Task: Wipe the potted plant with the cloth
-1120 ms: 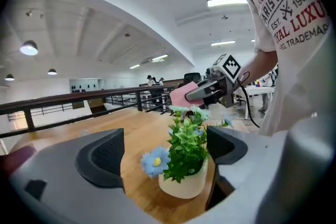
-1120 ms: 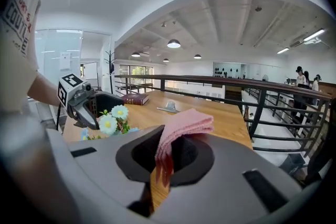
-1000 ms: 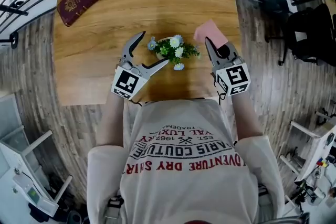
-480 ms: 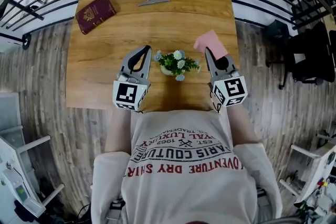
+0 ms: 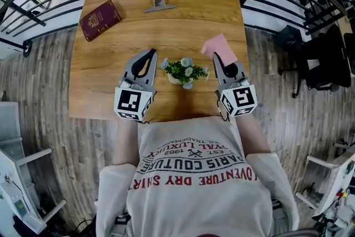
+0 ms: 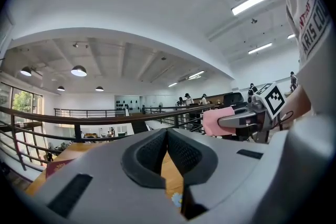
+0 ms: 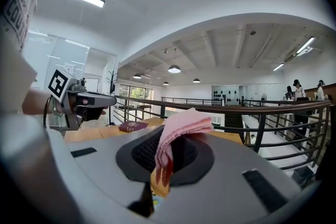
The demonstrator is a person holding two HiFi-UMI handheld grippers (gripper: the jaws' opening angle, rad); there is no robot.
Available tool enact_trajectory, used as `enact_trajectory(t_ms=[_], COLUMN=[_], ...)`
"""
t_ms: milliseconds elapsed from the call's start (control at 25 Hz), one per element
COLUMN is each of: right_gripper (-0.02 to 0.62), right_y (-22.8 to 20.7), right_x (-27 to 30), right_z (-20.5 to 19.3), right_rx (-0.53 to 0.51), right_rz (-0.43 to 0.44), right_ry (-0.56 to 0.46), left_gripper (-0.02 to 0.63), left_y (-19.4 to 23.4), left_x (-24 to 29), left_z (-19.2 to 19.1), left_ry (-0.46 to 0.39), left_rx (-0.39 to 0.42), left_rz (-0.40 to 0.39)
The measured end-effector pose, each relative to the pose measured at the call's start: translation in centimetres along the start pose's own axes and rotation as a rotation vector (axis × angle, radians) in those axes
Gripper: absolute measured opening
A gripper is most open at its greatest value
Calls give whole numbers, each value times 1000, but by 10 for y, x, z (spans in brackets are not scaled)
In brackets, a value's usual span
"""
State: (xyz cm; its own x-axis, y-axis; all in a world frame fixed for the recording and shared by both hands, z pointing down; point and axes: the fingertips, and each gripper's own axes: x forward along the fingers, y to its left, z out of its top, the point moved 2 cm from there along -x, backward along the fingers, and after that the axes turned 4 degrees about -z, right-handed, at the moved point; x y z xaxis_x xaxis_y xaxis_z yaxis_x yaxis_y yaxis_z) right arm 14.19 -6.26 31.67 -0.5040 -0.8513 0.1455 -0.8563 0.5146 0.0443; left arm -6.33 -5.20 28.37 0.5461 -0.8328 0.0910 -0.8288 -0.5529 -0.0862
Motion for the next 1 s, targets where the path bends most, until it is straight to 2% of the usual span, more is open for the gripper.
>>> enact_trajectory(t_ms=[240, 680, 1000], right_gripper=[35, 35, 35], right_y=[2, 0, -1], right_x=[1, 7, 9], right_z=[-3, 2, 3], right_rx=[-19, -37, -40], right_rz=[-3, -11, -9], right_ry=[13, 19, 27], left_gripper=[17, 17, 17], left_y=[5, 20, 21], left_x=[0, 0, 2], left_z=[-1, -4, -5], left_ry=[19, 42, 75], left_rx=[12, -41, -28], left_rz=[14, 49, 57])
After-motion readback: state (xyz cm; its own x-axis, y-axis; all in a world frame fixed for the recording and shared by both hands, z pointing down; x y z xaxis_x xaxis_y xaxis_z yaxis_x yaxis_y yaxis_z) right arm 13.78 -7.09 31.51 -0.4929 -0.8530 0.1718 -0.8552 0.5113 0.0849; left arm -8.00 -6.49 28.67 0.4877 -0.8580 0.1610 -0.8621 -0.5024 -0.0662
